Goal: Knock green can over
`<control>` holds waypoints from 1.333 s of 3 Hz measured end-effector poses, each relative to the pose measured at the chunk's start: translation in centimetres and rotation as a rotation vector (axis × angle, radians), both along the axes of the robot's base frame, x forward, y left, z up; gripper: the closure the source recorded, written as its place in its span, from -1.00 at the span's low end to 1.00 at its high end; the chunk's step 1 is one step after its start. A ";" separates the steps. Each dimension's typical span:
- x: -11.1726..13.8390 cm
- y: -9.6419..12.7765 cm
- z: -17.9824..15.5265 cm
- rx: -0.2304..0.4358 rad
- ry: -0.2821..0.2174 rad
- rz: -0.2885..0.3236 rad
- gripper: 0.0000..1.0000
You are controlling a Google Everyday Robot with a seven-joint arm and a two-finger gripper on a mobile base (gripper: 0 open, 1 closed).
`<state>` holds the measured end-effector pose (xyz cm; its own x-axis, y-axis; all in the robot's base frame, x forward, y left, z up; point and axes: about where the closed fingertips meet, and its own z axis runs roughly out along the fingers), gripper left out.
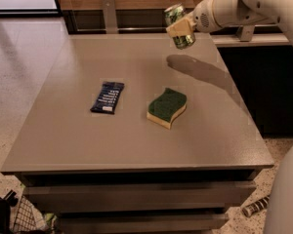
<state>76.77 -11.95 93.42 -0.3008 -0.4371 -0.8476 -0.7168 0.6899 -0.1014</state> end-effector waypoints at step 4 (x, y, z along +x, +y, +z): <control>-2.4 -0.9 -6.2 -0.425 0.309 0.035 1.00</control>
Offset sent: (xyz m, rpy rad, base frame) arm -0.0297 -0.0254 -0.0306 -0.3273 0.2525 -0.0069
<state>74.42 -12.82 87.23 -0.4880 -0.7371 -0.4675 -0.7793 0.6092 -0.1470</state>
